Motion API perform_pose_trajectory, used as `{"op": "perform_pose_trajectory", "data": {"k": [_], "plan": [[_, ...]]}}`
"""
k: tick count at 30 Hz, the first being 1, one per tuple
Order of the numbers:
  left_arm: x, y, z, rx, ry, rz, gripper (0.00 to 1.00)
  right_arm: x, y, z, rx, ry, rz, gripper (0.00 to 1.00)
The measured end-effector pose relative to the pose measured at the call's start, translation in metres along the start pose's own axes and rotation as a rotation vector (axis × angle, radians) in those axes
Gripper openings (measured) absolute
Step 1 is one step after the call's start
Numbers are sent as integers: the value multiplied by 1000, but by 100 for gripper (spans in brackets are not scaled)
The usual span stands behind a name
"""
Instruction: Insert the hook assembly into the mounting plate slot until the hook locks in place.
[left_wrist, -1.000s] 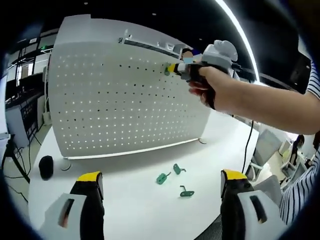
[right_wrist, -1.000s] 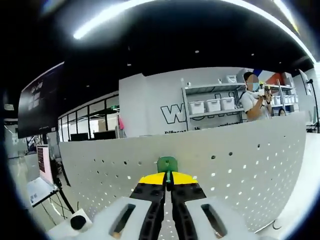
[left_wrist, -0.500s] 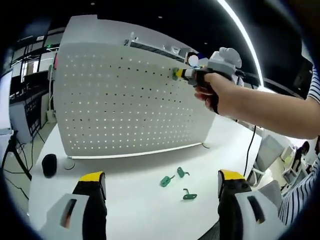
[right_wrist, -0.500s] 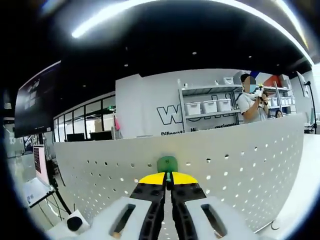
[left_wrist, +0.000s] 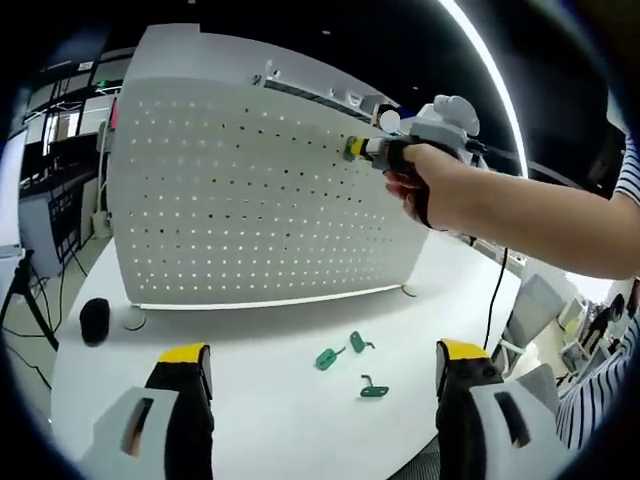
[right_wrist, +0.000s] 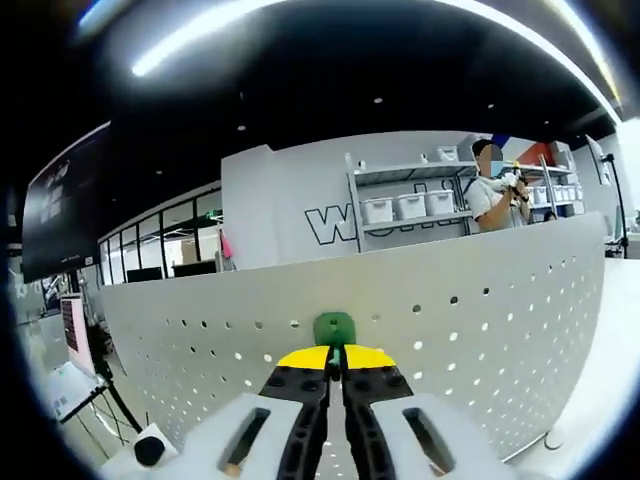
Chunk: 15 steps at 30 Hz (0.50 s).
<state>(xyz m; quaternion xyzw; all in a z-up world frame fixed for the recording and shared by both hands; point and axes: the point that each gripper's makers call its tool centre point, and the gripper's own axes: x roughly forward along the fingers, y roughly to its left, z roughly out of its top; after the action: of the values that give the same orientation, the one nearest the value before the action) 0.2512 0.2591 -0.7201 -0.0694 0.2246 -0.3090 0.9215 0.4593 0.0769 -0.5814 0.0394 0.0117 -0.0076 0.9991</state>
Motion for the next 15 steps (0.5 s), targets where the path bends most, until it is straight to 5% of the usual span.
{"op": "perform_pose_trajectory", "data": {"k": [8, 12, 15], "plan": [[-3, -1, -2, -7, 3, 3, 94, -1, 8, -3, 12, 12, 27, 11], [-6, -1, -4, -10, 6, 7, 94, -5, 7, 2, 36, 2, 35, 25], [-9, 1, -2, -7, 1, 18, 94, -8, 23, -2, 114, 36, 148, 27]]}}
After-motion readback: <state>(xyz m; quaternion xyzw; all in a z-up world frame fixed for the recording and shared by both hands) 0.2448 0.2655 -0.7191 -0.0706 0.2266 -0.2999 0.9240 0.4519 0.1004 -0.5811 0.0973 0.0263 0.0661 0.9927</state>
